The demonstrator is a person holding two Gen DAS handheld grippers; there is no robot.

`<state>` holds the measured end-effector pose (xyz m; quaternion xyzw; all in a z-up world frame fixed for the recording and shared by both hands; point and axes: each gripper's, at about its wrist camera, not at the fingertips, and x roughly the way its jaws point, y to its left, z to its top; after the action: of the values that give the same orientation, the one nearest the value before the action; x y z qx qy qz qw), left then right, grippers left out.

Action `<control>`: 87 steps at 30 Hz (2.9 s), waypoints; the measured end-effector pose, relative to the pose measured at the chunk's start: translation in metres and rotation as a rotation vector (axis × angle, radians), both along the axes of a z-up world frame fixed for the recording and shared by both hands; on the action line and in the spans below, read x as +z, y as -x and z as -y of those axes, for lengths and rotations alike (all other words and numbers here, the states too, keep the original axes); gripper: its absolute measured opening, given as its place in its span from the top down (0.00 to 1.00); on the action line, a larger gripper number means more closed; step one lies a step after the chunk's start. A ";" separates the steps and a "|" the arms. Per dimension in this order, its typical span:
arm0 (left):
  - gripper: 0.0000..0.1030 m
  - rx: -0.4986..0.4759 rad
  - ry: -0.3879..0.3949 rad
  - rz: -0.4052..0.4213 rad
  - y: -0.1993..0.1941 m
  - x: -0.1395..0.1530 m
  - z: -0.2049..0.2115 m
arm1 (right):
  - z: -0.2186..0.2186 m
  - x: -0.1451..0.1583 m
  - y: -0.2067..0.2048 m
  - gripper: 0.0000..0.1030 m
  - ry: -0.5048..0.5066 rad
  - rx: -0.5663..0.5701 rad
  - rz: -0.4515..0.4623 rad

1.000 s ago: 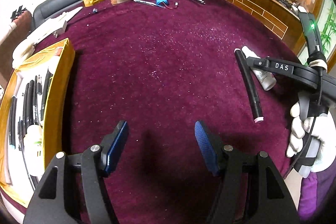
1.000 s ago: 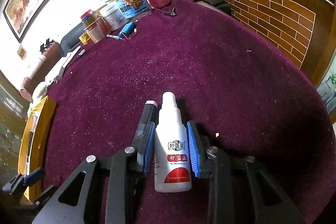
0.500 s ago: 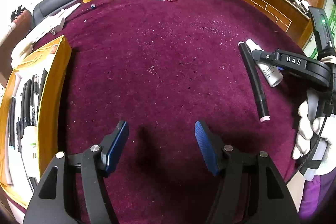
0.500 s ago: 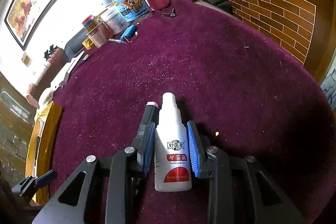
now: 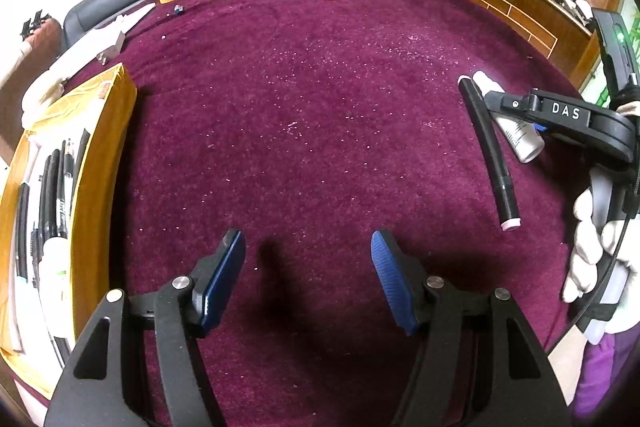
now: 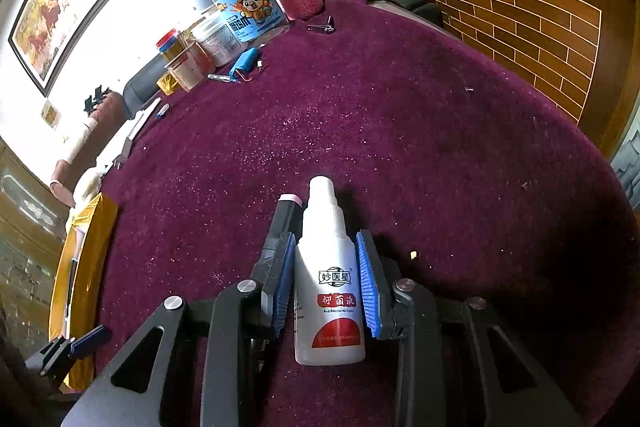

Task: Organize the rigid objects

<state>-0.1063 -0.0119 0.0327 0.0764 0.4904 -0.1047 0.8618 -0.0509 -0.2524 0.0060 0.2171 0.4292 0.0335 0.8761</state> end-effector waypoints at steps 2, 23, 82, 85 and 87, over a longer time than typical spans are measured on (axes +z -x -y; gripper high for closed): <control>0.37 -0.016 0.028 -0.001 -0.001 0.003 0.004 | 0.000 0.000 0.000 0.73 0.000 0.000 0.000; 0.89 -0.274 0.205 -0.033 -0.034 0.001 0.086 | 0.009 -0.002 0.008 0.74 -0.074 -0.004 0.019; 0.78 0.422 0.763 0.234 0.100 0.023 -0.365 | -0.426 0.025 -0.055 0.74 0.031 0.709 -0.177; 0.78 0.432 0.776 0.236 0.100 0.020 -0.373 | -0.436 0.030 -0.049 0.74 0.070 0.724 -0.145; 0.78 0.439 0.792 0.240 0.101 0.018 -0.380 | -0.433 0.038 -0.051 0.74 0.101 0.699 -0.112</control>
<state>-0.2074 0.3679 0.0511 -0.3524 0.3140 -0.0892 0.8770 0.0002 0.1809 0.0442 0.0149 0.5262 0.2980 0.7963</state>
